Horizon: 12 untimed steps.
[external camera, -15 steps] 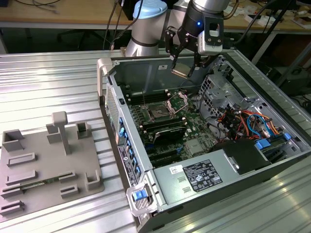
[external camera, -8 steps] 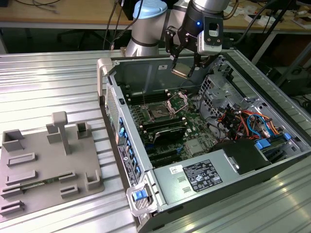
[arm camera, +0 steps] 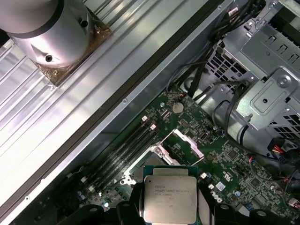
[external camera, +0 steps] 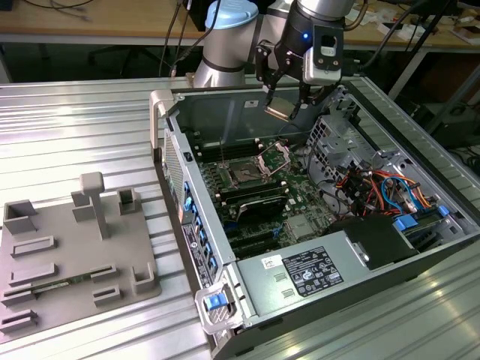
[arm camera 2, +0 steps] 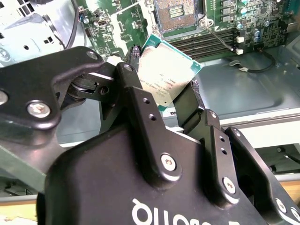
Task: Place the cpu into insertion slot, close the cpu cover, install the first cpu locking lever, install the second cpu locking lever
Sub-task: 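Place the cpu into insertion slot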
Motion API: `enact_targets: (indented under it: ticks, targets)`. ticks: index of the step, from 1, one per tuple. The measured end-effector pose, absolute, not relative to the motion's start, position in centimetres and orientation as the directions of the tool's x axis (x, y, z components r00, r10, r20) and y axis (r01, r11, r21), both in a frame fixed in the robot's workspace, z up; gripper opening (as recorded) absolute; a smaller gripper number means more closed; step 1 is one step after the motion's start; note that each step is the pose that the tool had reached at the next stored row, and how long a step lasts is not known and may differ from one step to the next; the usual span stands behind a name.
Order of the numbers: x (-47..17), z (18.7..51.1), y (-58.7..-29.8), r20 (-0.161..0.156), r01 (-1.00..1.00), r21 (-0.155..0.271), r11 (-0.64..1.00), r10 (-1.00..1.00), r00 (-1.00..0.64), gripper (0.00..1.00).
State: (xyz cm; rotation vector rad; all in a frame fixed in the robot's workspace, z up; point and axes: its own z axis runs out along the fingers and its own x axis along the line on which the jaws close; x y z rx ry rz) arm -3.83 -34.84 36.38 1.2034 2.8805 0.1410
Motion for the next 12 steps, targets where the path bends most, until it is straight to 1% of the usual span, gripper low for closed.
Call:
enact_targets:
  ticks: [12]
  targets:
    - [-3.83, 36.38, -34.84, 0.019, 0.719, 0.09, 0.689, 0.72, -0.693, 0.55]
